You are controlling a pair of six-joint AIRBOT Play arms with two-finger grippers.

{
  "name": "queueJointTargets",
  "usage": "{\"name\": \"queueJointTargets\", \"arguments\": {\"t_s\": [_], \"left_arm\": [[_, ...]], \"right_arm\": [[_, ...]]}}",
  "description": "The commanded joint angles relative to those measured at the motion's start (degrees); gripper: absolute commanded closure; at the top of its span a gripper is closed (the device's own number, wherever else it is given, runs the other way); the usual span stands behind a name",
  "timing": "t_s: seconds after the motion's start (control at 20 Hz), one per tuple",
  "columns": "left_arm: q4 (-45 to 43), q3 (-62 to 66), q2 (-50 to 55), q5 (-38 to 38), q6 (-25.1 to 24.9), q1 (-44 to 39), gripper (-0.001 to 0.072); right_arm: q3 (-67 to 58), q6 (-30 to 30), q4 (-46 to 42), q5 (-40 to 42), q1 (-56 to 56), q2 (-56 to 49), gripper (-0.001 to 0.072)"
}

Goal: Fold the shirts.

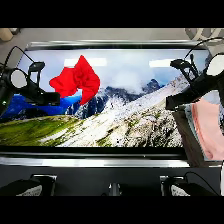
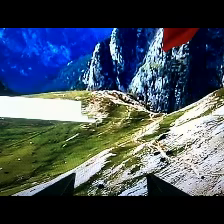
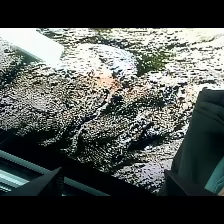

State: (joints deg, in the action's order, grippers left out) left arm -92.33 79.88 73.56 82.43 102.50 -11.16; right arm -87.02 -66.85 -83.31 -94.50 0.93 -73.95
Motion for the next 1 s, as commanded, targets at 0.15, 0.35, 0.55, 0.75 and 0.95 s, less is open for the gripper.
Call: {"name": "queueJointTargets", "arguments": {"t_s": [0.15, 0.35, 0.55, 0.75, 0.95], "left_arm": [[0.0, 0.0, 0.0, 0.0, 0.0, 0.0, 0.0156], [0.0, 0.0, 0.0, 0.0, 0.0, 0.0, 0.0156], [0.0, 0.0, 0.0, 0.0, 0.0, 0.0, 0.0155], [0.0, 0.0, 0.2, -2.2, 0.0, 0.0, 0.0156], [0.5, 0.0, 1.0, -8.5, 0.0, 0.0, 0.0160]], "right_arm": [[0.0, 0.0, 0.0, 0.0, 0.0, 0.0, 0.0057], [0.0, 0.0, 0.0, 0.0, 0.0, 0.0, 0.0057], [0.0, 0.0, 0.0, 0.0, 0.0, 0.0, 0.0057], [0.0, 0.0, 0.0, 0.1, 0.0, 0.0, 0.0057], [0.0, 0.0, -0.2, 7.2, 0.0, 0.0, 0.0057]]}}
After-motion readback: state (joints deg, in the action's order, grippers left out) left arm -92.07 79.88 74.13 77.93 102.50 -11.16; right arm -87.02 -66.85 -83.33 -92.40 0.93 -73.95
